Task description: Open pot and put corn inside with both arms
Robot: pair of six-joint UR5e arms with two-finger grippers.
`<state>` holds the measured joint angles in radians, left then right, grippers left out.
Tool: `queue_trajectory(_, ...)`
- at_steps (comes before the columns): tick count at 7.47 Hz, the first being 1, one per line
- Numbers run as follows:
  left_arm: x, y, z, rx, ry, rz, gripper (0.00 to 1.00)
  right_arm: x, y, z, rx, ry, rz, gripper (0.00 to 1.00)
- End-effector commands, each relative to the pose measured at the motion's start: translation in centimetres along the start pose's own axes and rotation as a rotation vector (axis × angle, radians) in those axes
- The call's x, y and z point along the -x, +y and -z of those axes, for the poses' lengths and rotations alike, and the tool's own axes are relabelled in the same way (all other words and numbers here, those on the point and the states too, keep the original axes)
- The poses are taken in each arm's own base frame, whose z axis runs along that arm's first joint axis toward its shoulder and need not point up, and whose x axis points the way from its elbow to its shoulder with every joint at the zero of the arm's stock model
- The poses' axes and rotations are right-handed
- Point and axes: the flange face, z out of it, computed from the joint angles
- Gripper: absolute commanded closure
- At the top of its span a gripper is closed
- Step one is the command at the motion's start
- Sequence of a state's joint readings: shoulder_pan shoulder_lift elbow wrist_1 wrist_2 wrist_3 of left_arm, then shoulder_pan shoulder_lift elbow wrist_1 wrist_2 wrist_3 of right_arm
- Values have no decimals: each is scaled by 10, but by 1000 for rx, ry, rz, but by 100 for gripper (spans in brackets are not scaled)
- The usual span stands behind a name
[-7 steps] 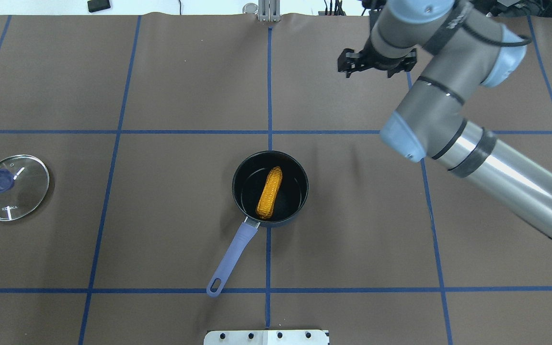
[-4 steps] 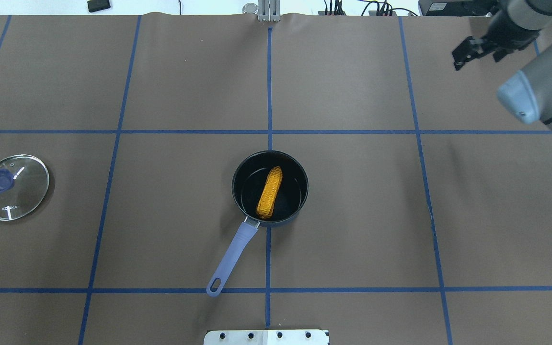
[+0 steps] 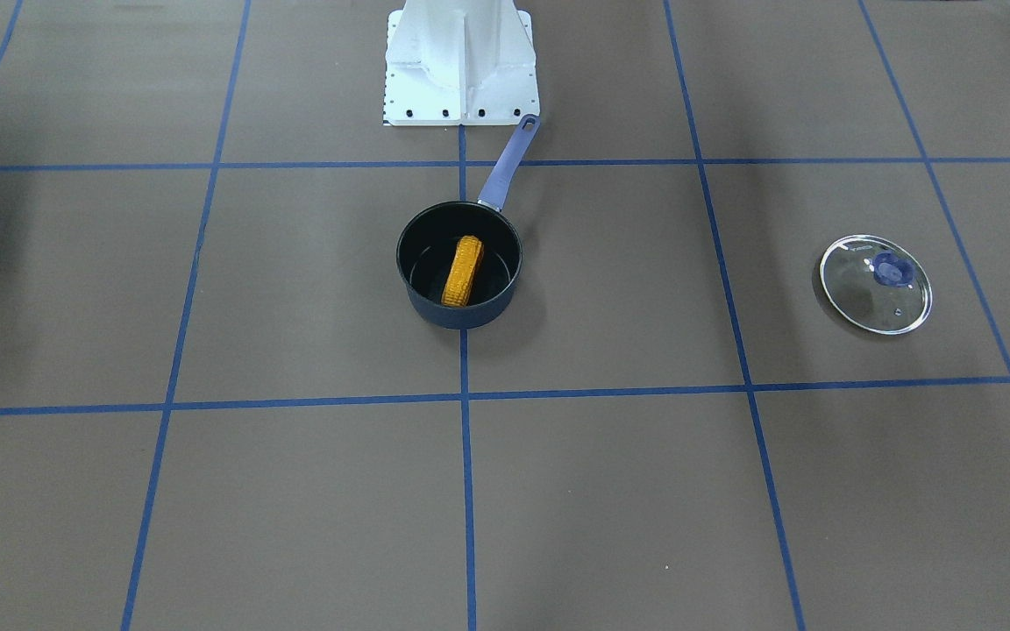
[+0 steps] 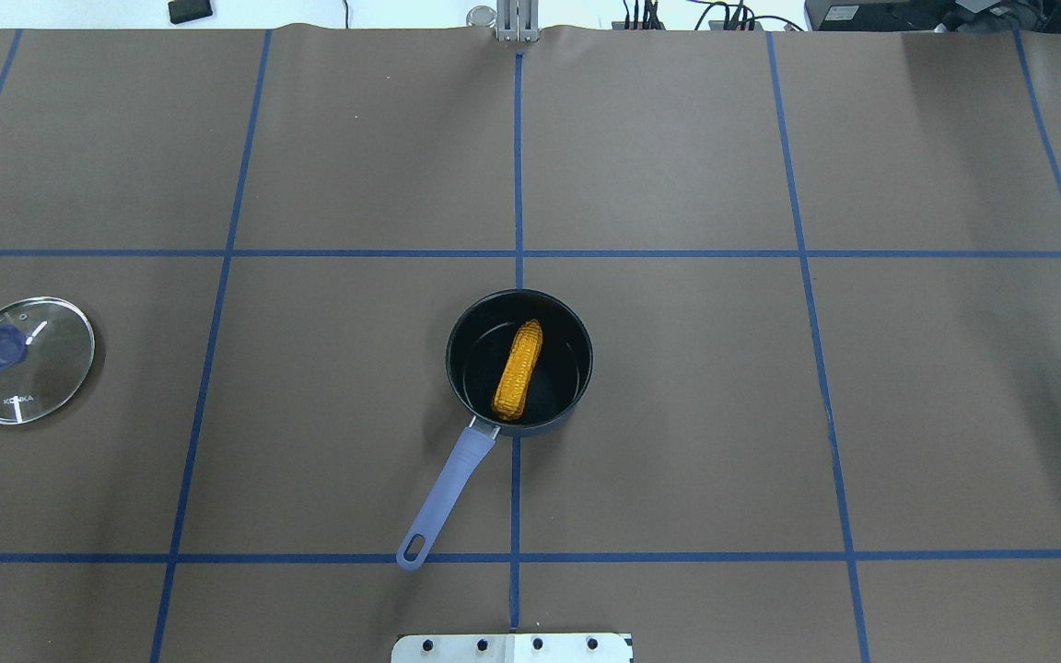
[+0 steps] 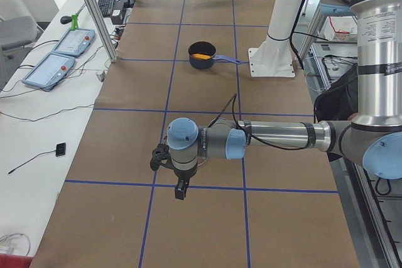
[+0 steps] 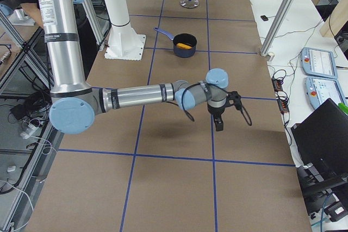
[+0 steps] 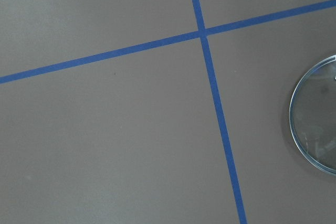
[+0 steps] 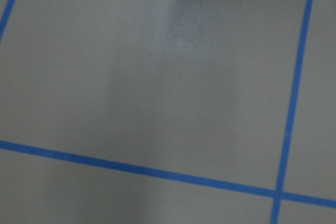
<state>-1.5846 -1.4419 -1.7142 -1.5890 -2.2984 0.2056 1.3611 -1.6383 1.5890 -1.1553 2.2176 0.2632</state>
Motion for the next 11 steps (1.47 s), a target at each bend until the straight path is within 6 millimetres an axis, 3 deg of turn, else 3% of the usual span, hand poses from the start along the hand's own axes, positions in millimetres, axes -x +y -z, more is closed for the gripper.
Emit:
queue_trajectory(1, 0, 1, 0, 0, 1, 0, 1, -29, 32, -8, 114, 43, -50, 0)
queue_trajectory(2, 0, 1, 0, 0, 1, 0, 1, -50, 31, 3, 169, 80, 19, 0)
queue_trajectory(3, 0, 1, 0, 0, 1, 0, 1, -60, 18, 23, 198, 92, 39, 0)
queue_trajectory(6, 1, 3, -2, 3, 3, 2, 1, -66, 44, 21, 227, 80, 20, 0)
queue_trajectory(9, 0, 3, -1, 2, 3, 1, 1, -53, 33, 32, 191, 61, 43, 0)
queue_trajectory(11, 0, 3, -1, 2, 3, 1, 1, -32, 23, 43, 157, -35, 58, 0)
